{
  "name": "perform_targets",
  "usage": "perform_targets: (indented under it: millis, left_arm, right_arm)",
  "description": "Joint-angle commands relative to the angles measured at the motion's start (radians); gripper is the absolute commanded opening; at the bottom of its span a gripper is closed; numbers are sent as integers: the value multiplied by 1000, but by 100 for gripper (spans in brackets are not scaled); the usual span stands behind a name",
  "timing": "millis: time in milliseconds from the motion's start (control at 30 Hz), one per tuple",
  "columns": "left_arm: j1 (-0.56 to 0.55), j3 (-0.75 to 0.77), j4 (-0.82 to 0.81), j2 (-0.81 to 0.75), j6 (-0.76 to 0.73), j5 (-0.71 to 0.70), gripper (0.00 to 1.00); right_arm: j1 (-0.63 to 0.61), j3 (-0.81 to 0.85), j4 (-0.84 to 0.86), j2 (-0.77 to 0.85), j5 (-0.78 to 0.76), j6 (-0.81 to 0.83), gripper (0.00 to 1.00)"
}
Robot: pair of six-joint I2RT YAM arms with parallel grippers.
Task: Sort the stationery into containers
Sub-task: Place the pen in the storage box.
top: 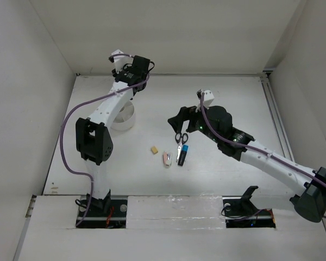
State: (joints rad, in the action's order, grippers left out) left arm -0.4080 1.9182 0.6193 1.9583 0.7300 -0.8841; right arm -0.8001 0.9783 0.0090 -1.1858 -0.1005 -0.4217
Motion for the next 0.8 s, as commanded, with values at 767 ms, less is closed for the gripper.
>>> perform_targets:
  millis: [767]
  left_arm:
    - [84, -67, -58, 88, 35, -55, 0]
  right_arm:
    - [10, -32, 36, 23, 71, 18, 100]
